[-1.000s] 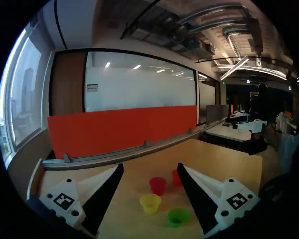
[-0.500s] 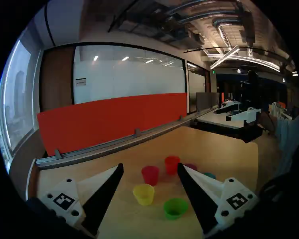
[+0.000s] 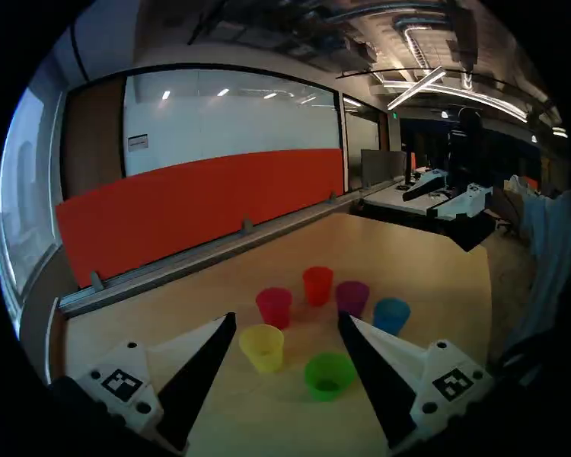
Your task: Pour water
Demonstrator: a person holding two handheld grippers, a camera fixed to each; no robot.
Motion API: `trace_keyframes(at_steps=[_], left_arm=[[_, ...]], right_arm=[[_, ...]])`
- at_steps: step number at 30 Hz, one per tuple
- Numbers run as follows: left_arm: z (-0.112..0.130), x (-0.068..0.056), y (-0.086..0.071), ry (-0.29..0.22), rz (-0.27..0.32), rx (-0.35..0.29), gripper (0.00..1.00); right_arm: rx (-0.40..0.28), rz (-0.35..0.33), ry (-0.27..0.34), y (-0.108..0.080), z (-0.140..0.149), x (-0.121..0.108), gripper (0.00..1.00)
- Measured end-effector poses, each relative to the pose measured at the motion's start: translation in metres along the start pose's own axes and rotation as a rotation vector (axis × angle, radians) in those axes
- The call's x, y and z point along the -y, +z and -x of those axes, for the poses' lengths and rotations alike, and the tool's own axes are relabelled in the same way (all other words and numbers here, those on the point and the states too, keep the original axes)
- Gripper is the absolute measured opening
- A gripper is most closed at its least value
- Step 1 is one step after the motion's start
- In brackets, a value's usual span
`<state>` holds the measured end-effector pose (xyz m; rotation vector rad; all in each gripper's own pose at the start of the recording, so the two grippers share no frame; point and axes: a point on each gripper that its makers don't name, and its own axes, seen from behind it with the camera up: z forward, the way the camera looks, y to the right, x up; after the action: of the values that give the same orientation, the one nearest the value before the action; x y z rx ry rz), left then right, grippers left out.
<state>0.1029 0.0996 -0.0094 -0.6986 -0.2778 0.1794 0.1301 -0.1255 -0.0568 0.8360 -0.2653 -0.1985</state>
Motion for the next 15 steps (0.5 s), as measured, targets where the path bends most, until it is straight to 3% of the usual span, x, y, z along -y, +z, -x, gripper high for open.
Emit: trace_keyframes(at_steps=[15], left_arm=[[0.036,-0.015,0.013,0.017,0.062,0.062,1.00]], right_arm=[[0.093,-0.040,-0.028,0.011,0.049,0.010,1.00]])
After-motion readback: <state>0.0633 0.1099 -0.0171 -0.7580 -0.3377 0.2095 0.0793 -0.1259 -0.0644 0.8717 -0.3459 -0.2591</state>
